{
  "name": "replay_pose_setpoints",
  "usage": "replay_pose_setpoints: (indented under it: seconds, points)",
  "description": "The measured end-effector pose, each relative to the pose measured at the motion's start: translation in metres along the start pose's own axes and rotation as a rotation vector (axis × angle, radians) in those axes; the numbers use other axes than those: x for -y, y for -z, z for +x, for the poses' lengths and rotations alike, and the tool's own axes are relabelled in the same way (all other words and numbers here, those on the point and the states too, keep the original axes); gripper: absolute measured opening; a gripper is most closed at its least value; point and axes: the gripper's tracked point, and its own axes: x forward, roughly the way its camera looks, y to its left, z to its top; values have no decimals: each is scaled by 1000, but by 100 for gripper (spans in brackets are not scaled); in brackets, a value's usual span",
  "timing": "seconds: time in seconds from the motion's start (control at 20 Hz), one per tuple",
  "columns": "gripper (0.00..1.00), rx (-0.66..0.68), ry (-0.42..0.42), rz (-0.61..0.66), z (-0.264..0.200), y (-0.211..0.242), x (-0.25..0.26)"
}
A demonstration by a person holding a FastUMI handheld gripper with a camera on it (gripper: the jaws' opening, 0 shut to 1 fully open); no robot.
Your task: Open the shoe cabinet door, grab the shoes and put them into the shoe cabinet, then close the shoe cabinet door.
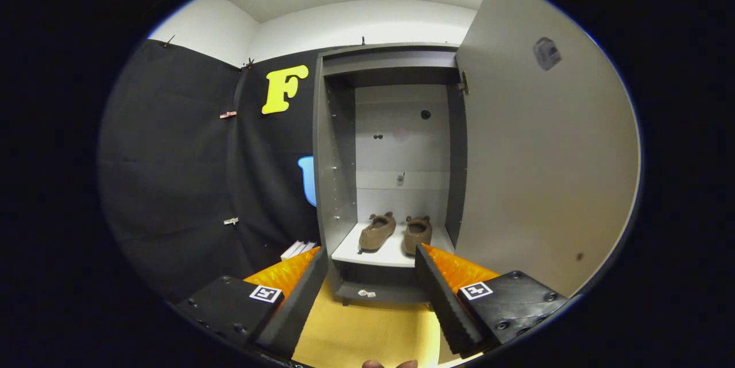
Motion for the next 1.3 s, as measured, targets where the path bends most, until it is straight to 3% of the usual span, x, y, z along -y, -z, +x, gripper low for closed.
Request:
replay_pose_setpoints:
  seconds: [0.4, 0.75, 1.0, 1.3]
  points:
    - [97, -54, 101, 66, -90, 10, 74]
    - [97, -43, 259, 105, -137, 2, 169]
    - [98, -27, 358, 99, -139, -4, 246]
    - [98, -59, 368, 58, -98, 11, 273]
